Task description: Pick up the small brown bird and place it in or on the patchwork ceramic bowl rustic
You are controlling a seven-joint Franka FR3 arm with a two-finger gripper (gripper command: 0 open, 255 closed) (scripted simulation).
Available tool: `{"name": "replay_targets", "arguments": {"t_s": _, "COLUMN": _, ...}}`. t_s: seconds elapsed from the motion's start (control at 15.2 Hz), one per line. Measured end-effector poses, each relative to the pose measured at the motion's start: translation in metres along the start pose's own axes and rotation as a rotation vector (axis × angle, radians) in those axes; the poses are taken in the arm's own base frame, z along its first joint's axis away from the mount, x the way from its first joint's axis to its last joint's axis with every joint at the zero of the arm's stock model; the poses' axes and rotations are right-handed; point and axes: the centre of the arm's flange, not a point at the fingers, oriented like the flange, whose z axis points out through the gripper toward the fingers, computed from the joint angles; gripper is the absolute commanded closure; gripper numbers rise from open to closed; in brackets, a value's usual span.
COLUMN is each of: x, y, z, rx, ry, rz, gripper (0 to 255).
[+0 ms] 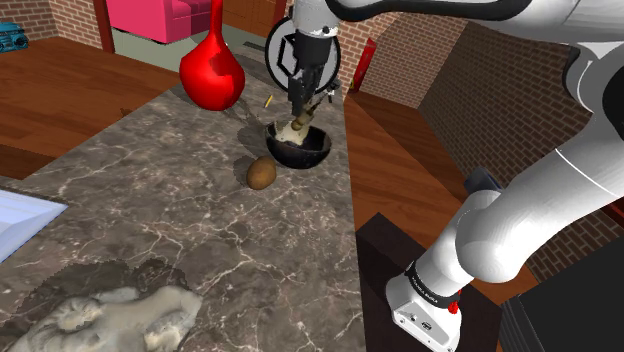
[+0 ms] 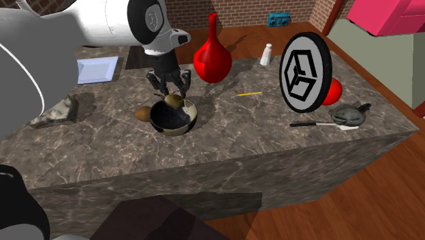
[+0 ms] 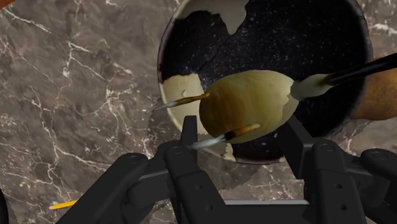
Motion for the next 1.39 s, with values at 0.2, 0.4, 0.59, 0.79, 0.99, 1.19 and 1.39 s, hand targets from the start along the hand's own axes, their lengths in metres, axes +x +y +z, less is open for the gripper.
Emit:
{"name": "replay_targets", "arguments": {"t_s": 0.2, "x": 0.002, "y": -0.003, "z": 0.015, "rx": 0.0, "ry": 0.0, "rz": 0.0, "gripper": 255}}
{"name": "replay_targets", "arguments": {"t_s": 0.4, "x": 0.002, "y": -0.003, "z": 0.024, "rx": 0.0, "ry": 0.0, "rz": 0.0, "gripper": 255}}
{"name": "replay_targets", "arguments": {"t_s": 0.59, "x": 0.002, "y": -0.003, "z": 0.025, "rx": 0.0, "ry": 0.0, "rz": 0.0, "gripper": 255}}
{"name": "replay_targets", "arguments": {"t_s": 0.79, "x": 0.002, "y": -0.003, "z": 0.025, "rx": 0.0, "ry": 0.0, "rz": 0.0, "gripper": 0}}
{"name": "replay_targets", "arguments": {"t_s": 0.99, "x": 0.002, "y": -0.003, "z": 0.025, "rx": 0.0, "ry": 0.001, "rz": 0.0, "gripper": 0}}
{"name": "replay_targets", "arguments": {"t_s": 1.19, "x": 0.002, "y": -0.003, "z": 0.025, "rx": 0.0, "ry": 0.001, "rz": 0.0, "gripper": 0}}
{"name": "replay_targets", "arguments": {"t_s": 1.39, "x": 0.001, "y": -0.005, "z": -0.002, "rx": 0.0, "ry": 0.001, "rz": 0.0, "gripper": 0}}
